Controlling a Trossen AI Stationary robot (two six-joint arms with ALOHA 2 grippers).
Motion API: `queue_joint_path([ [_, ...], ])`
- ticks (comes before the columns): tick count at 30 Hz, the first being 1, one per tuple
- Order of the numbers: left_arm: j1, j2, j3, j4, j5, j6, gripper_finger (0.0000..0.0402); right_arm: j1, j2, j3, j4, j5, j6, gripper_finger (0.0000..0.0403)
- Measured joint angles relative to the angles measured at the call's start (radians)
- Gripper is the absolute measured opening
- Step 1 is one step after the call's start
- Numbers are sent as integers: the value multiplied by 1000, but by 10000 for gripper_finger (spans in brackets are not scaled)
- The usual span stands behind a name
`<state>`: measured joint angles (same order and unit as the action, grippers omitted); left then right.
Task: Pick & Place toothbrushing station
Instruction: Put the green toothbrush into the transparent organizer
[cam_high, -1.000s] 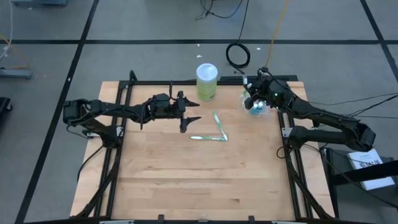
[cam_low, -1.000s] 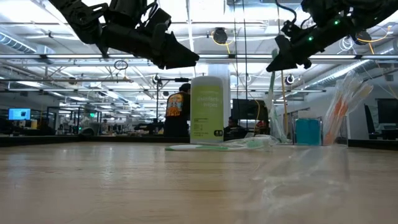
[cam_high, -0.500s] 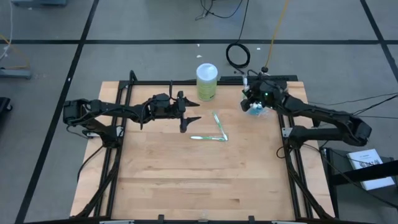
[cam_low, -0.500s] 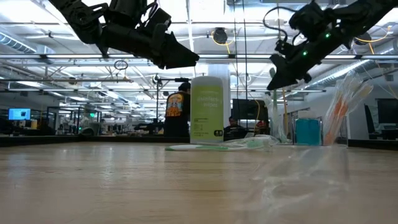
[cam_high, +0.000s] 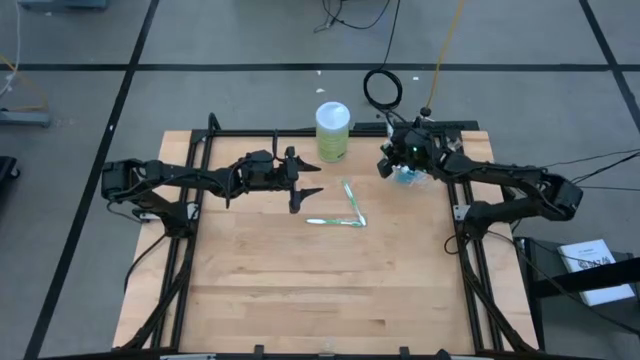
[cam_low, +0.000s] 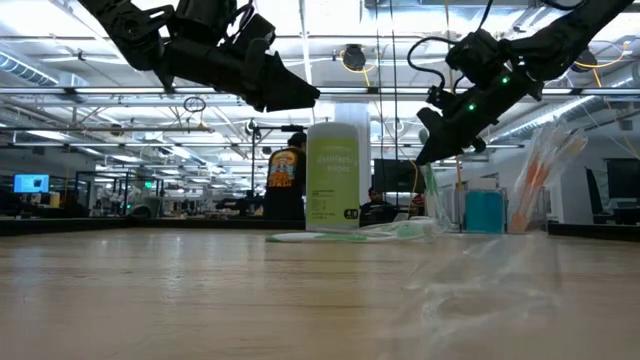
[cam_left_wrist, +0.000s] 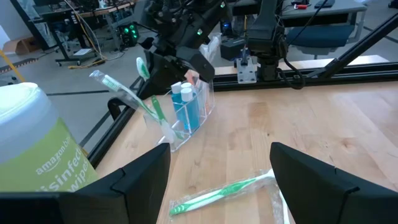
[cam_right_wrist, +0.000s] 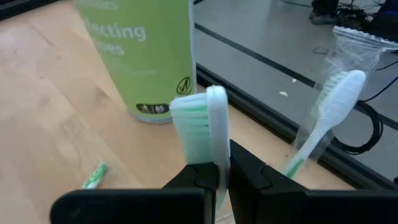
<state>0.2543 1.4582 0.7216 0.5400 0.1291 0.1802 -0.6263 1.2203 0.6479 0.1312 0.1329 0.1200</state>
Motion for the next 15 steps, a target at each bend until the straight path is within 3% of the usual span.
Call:
queue_joint_path([
  [10, 0, 0, 0, 0, 0, -2, 285, -37, 14, 0, 18, 5, -3, 10],
  [15, 0, 0, 0, 0, 0, -2, 285, -40, 14, 0, 16, 59, -5, 17],
])
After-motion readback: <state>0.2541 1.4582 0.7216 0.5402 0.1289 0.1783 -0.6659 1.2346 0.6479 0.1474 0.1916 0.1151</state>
